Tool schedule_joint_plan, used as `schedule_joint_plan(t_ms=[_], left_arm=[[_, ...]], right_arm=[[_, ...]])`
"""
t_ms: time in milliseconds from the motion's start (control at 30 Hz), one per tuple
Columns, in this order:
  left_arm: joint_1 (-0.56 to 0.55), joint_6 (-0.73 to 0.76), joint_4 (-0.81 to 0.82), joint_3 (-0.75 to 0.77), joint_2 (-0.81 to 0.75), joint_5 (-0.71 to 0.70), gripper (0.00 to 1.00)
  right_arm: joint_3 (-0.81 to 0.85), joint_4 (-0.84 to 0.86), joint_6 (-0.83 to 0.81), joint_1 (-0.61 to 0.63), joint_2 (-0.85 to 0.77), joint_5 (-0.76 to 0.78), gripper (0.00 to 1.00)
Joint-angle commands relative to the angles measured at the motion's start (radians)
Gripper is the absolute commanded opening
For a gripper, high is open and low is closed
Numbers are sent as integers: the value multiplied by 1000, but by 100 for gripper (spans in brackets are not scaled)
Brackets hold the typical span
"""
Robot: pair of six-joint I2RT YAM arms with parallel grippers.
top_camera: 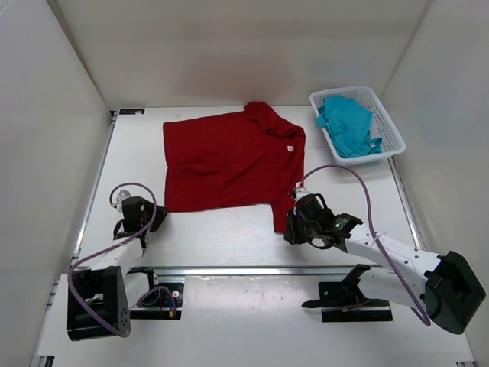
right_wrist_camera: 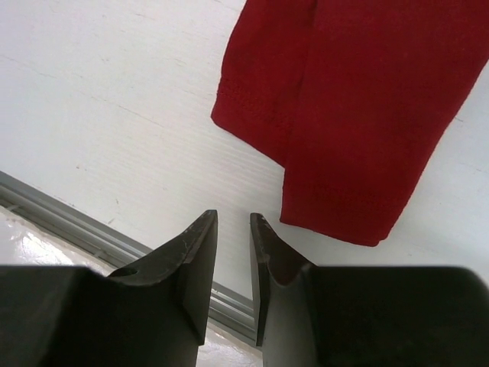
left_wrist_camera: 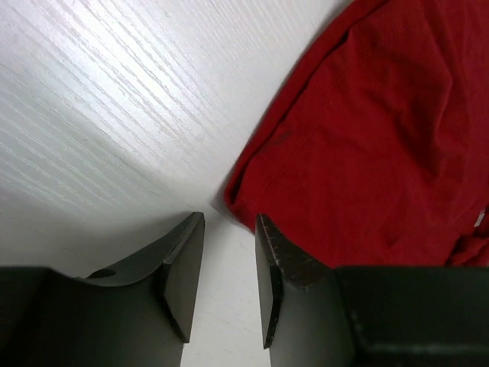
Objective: Fold and stack the t-shirts
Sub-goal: Flatten out the tshirt
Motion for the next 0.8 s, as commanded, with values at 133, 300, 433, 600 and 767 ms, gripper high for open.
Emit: schedule_joint_plan(t_ms=[133,300,433,600,767], left_arm=[[-9,-124,137,-63,43,-30,44],[-20,-164,195,-77,62,-59,43],[-29,-183,233,-75,94,-48,35],[-22,-174,276,-71,137,-37,18],[-20,-143,270,-51,134,-37,4]], right_arm=[[-2,43,1,3,-32,-3,23],[-4,25,7,0,-22,11,29],[7,-8,8,4,4,66,31],[24,-37,13,23,72,112,34],[53,-66,13,46,144,164,38]])
